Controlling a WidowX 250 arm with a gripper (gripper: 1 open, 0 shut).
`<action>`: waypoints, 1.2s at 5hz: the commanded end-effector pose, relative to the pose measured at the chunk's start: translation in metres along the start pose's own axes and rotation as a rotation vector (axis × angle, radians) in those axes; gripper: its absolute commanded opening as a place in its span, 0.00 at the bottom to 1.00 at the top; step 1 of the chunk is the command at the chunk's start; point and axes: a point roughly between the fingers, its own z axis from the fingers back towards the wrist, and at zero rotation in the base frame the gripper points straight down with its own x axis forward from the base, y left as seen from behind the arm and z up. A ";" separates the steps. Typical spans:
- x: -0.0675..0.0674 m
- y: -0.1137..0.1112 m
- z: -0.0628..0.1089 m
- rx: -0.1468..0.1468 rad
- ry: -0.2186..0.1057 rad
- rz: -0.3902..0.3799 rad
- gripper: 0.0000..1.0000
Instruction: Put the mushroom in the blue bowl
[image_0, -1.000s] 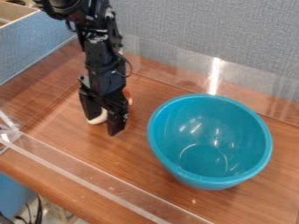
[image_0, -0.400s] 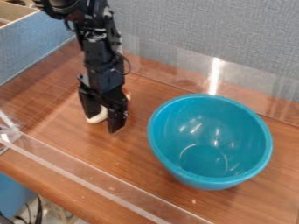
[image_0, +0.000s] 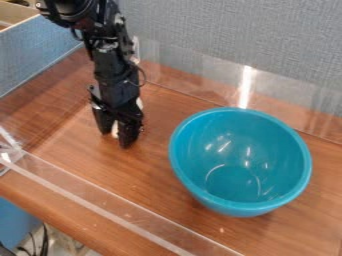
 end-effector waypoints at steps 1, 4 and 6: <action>0.002 0.000 0.017 0.017 -0.032 -0.010 0.00; -0.002 0.002 0.038 0.016 -0.064 -0.011 0.00; -0.003 0.004 0.035 0.009 -0.059 -0.001 1.00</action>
